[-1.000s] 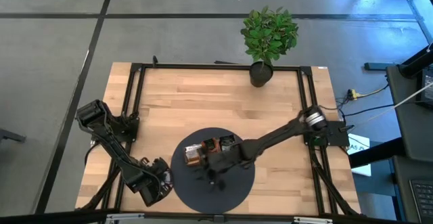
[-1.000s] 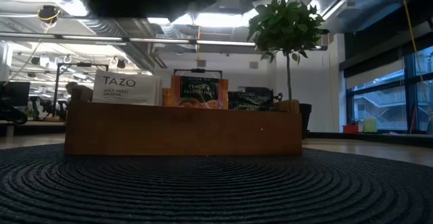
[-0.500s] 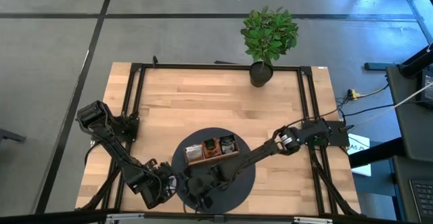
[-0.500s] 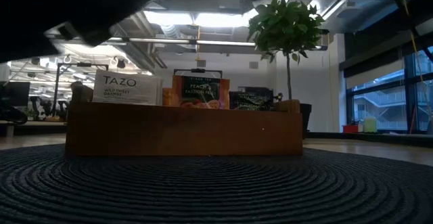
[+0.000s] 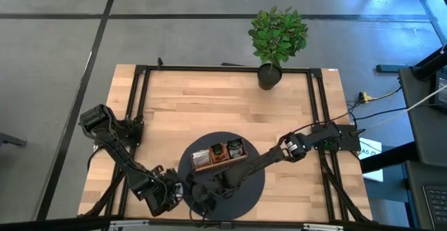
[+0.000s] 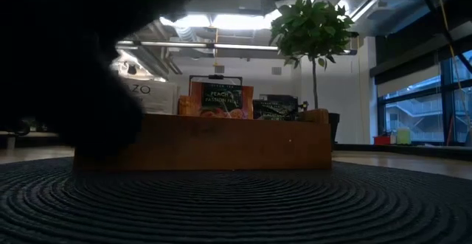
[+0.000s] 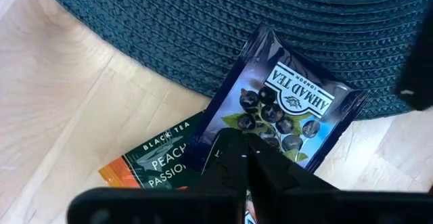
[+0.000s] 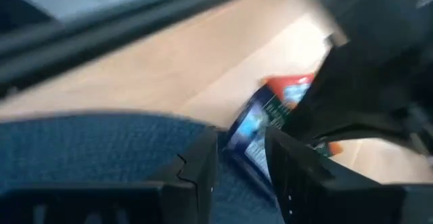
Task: Pick & Place Tea
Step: Put the black white tea bag into the right section of the wooden organizer
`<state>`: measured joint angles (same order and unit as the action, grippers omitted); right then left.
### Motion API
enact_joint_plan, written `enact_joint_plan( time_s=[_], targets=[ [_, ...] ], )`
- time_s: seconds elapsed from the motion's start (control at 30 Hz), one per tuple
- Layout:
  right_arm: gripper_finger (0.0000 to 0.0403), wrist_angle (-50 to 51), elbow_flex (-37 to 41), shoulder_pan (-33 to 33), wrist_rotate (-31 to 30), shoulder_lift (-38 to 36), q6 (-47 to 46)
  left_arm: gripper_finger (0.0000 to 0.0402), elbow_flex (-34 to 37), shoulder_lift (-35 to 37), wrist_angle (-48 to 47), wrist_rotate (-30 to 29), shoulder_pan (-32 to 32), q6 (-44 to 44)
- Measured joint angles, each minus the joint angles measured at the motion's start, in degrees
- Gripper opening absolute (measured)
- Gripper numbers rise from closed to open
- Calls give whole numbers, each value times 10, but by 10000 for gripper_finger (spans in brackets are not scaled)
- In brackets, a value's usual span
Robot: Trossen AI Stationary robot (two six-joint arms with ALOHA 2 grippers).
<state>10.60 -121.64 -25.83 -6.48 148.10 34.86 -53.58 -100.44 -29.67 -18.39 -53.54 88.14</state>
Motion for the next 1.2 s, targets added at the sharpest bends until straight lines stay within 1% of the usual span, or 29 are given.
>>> enact_joint_plan(
  time_s=[0.07, 0.27, 0.47, 0.7, 0.83, 0.97, 1.07, 1.13, 1.2],
  targets=[
    [126, -7, 0, -2, -4, 9, 14, 2, 0, 0, 1, -2, 0, 0],
    [126, -9, 0, -10, -73, 18, 49, 7, 0, 0, 31, -1, 0, -11],
    [126, -16, 0, -8, -80, 18, 49, 2, 0, -3, 43, -4, 0, -18],
    [123, -13, 3, -6, -85, 18, 47, 8, -3, -28, 67, -11, 0, -20],
    [97, -13, 3, -6, -90, 18, 45, 3, -3, -28, 65, -9, 0, -24],
    [54, -13, 3, -6, -90, 18, 45, 3, -3, -28, 65, -5, 0, -29],
    [23, -14, 3, -6, -90, 18, 45, 9, -2, -16, 63, 2, -1, -67],
    [16, -13, 3, -8, -91, 18, 46, 11, 1, 4, 48, 5, -3, -83],
    [16, -13, 3, -10, -102, 18, 47, 12, 3, 35, 34, -12, -5, -93]
  ],
)
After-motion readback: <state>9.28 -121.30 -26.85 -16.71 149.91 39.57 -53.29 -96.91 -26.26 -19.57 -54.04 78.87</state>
